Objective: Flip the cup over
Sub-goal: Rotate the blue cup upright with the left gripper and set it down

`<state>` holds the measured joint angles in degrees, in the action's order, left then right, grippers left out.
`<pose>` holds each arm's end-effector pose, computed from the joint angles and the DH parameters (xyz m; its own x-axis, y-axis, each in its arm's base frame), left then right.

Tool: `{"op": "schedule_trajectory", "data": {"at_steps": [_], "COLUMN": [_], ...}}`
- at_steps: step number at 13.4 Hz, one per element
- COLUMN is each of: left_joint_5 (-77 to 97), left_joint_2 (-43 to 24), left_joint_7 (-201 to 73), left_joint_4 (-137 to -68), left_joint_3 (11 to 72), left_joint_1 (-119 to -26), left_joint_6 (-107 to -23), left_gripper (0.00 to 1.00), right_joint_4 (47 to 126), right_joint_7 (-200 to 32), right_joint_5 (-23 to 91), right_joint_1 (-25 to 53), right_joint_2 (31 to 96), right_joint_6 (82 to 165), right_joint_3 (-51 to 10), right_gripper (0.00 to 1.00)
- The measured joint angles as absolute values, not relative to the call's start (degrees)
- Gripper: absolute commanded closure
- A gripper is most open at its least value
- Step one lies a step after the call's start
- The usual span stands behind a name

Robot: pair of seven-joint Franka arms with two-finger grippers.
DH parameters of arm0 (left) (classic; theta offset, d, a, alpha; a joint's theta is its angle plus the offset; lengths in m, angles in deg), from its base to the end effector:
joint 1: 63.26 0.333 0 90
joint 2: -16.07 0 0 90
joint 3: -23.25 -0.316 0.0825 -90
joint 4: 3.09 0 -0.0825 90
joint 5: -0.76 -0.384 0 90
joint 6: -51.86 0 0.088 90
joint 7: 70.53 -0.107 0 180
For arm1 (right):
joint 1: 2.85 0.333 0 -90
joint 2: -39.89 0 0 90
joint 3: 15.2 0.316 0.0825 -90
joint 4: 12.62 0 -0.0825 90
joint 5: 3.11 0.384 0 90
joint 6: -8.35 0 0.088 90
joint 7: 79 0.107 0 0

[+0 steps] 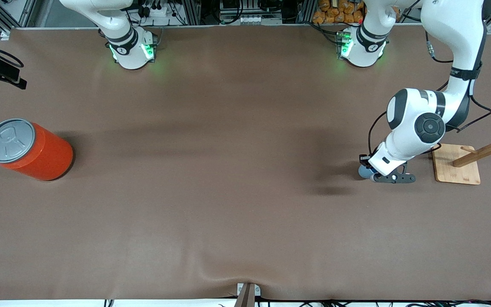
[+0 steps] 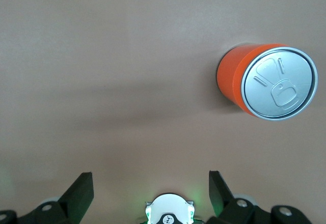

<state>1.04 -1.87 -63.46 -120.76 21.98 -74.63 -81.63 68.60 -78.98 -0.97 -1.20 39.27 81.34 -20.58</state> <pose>0.5782 -0.1034 0.2814 0.9981 -0.0502 -0.0362 -0.0505 -0.9987 -0.0079 0.5167 -0.0292 0.6763 0.9898 -0.0538 -0.1323 -0.0593 -0.9975 -0.0378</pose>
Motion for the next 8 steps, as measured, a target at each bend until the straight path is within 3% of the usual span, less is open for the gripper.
{"op": "schedule_trajectory", "data": {"at_steps": [1,2,8], "left_joint_5": [1.0,0.98,0.95], "left_joint_2": [-2.1,-2.4,-2.64], "left_joint_7": [-63.44,-63.42,-63.42], "left_joint_4": [-120.76,-120.75,-116.36], "left_joint_3": [21.98,21.98,22.74], "left_joint_1": [-74.63,-74.63,-74.74], "left_joint_6": [-81.72,-81.81,-78.17], "left_gripper": [0.1,0.0,0.0], "right_joint_4": [68.6,68.6,68.6], "right_joint_7": [-78.98,-78.98,-78.98], "right_joint_5": [-0.97,-0.97,-0.97], "right_joint_1": [-1.2,-1.2,-1.2], "right_joint_2": [39.27,39.27,39.27], "right_joint_6": [81.34,81.34,81.33], "right_joint_3": [-20.58,-20.58,-20.58], "right_gripper": [0.0,0.0,0.0]}}
